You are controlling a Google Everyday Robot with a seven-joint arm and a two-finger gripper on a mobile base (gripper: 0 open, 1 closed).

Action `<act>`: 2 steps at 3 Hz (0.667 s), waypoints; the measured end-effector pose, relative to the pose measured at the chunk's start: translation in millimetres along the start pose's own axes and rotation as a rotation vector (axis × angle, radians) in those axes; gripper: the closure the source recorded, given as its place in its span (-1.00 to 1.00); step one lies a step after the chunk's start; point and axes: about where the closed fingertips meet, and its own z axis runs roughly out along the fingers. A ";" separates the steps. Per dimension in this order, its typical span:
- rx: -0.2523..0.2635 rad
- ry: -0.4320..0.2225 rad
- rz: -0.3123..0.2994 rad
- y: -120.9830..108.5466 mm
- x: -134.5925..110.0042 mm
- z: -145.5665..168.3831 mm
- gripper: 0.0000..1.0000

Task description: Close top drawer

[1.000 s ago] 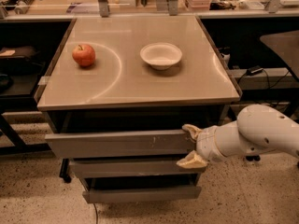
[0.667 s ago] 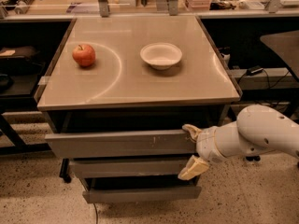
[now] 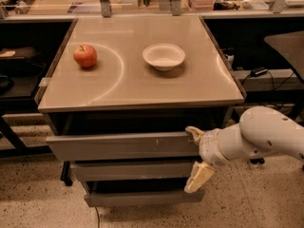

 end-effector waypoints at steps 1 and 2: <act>-0.009 -0.037 -0.059 27.9 -26.9 -30.7 -1.00; 0.005 -0.039 -0.085 31.7 -26.5 -41.7 -1.00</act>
Offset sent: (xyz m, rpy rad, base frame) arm -0.0315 0.0088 0.0329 0.0209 -0.0283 0.0553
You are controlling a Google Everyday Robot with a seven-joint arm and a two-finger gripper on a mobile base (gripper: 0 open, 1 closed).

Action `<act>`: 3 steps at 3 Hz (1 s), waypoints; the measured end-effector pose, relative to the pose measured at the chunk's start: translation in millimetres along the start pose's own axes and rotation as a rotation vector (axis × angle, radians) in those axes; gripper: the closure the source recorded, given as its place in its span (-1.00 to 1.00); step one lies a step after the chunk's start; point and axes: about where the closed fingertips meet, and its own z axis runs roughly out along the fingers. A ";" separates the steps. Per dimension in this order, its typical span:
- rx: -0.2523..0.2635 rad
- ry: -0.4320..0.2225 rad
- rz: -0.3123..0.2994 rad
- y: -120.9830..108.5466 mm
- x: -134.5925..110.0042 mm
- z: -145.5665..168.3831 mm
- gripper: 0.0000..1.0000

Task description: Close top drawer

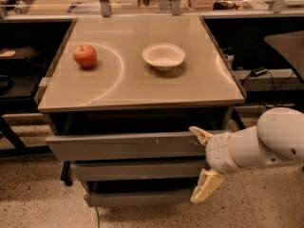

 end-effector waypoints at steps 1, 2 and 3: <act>-0.001 0.000 0.001 0.0 -0.5 0.4 -0.64; -0.029 0.027 0.023 -0.6 15.2 16.0 -0.14; -0.059 0.061 0.049 -10.3 37.4 37.7 0.30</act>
Offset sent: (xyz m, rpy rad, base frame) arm 0.0114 -0.0096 -0.0502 -0.0490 0.0921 -0.0203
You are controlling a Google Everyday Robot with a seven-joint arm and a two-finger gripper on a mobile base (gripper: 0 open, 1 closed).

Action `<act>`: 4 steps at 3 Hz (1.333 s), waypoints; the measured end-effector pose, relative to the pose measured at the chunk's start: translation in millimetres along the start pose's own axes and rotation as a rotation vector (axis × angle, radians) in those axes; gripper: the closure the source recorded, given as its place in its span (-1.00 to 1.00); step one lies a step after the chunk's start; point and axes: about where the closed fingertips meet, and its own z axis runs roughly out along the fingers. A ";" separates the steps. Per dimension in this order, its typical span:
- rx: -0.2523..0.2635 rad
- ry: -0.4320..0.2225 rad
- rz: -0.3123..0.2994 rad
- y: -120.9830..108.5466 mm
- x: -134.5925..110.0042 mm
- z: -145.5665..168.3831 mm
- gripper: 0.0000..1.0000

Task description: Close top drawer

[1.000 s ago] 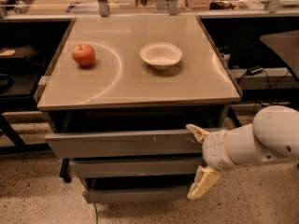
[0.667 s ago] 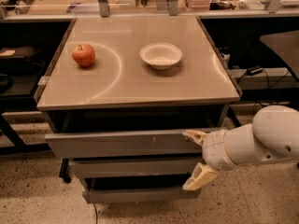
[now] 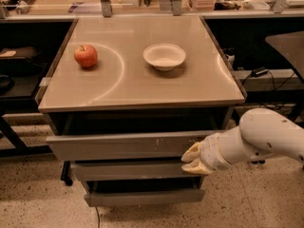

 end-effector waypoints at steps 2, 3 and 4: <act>0.008 0.025 -0.046 -47.3 -14.6 16.6 0.78; 0.008 0.025 -0.046 -47.3 -14.6 16.6 0.31; 0.008 0.025 -0.046 -47.3 -14.7 16.6 -0.17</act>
Offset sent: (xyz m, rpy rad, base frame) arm 0.0377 0.0090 -0.0019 -0.0291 -0.0157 0.0153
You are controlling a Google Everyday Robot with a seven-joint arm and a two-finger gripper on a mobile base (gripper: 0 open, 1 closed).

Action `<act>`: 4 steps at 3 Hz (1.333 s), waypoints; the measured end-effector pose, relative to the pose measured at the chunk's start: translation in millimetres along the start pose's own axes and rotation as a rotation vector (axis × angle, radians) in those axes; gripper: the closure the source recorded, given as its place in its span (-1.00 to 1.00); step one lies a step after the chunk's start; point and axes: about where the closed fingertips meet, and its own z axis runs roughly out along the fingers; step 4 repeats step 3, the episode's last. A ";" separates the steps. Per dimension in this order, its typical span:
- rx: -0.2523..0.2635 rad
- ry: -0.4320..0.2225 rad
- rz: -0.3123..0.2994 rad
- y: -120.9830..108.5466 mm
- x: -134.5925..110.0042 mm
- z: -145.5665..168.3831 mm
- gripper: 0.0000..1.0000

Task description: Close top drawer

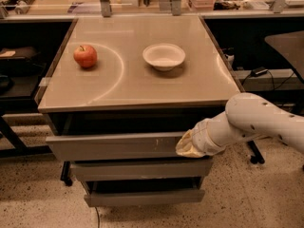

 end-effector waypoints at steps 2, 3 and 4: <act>0.000 0.000 0.000 0.0 0.0 0.0 -1.00; 0.000 0.000 0.000 0.0 0.0 0.0 -1.00; 0.000 0.000 0.000 0.0 0.0 0.0 -1.00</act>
Offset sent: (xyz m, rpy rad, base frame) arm 0.0000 0.0000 0.0000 0.0000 0.0000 0.0000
